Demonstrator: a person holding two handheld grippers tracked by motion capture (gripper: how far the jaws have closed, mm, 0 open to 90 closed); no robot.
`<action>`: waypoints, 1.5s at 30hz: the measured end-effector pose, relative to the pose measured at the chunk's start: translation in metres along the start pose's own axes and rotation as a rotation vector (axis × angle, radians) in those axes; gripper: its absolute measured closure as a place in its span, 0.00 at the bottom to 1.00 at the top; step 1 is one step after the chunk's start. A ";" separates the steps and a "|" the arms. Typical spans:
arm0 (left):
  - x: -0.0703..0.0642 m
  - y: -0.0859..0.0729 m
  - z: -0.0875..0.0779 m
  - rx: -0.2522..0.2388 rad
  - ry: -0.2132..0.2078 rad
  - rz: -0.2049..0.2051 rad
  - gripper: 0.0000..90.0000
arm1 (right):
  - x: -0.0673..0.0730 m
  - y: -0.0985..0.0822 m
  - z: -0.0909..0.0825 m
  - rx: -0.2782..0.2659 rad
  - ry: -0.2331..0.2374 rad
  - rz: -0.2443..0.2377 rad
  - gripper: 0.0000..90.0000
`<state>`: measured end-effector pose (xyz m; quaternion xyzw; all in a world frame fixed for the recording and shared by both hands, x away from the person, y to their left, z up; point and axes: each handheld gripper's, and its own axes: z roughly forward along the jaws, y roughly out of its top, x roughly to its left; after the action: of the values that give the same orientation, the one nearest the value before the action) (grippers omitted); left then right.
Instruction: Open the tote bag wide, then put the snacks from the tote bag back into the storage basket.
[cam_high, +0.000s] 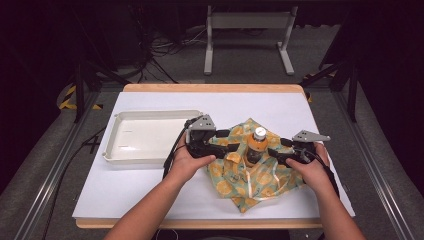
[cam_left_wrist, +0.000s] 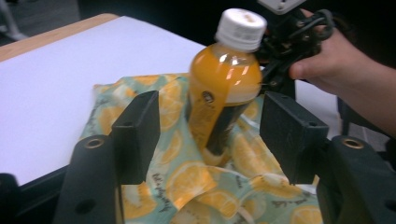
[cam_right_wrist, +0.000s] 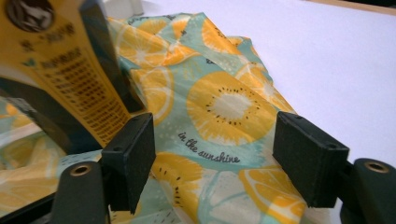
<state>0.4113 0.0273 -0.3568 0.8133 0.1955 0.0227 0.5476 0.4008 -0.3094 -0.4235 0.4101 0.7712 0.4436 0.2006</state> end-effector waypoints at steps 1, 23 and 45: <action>0.000 0.000 0.000 0.000 0.000 0.000 0.41 | 0.000 0.000 0.000 0.000 0.000 0.000 0.34; 0.000 0.020 0.028 -0.099 -0.130 0.007 0.34 | -0.005 0.003 -0.022 -0.084 0.026 0.015 0.34; 0.007 0.023 0.062 -0.133 -0.136 -0.011 0.35 | -0.016 -0.001 -0.034 -0.109 0.025 0.030 0.34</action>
<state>0.4404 -0.0327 -0.3623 0.7738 0.1606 -0.0225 0.6123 0.3871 -0.3400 -0.4071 0.4048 0.7419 0.4931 0.2065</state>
